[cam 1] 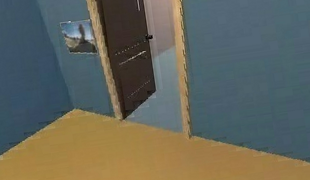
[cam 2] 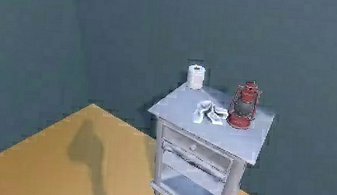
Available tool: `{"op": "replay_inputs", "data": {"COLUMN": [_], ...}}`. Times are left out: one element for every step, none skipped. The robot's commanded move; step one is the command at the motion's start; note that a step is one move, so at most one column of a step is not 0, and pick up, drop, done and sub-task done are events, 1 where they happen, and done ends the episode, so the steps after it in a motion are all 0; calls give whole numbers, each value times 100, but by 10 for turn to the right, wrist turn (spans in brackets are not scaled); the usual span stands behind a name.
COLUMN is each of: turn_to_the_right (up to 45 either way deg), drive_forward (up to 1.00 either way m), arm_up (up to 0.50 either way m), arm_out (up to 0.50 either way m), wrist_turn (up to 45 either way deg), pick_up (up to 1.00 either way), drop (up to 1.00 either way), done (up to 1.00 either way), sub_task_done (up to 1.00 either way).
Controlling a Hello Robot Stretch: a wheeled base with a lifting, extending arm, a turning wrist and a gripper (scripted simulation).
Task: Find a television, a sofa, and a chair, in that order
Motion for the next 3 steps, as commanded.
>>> {"op": "replay_inputs", "data": {"turn_to_the_right": [0, 0, 420], "drive_forward": [100, 70, 0], "arm_up": [0, 0, 0], "arm_out": [0, 0, 0], "wrist_turn": [0, 0, 0], "pick_up": [0, 0, 0], "drop": [0, 0, 0], "done": [0, 0, 0], "sub_task_done": [0, 0, 0]}}
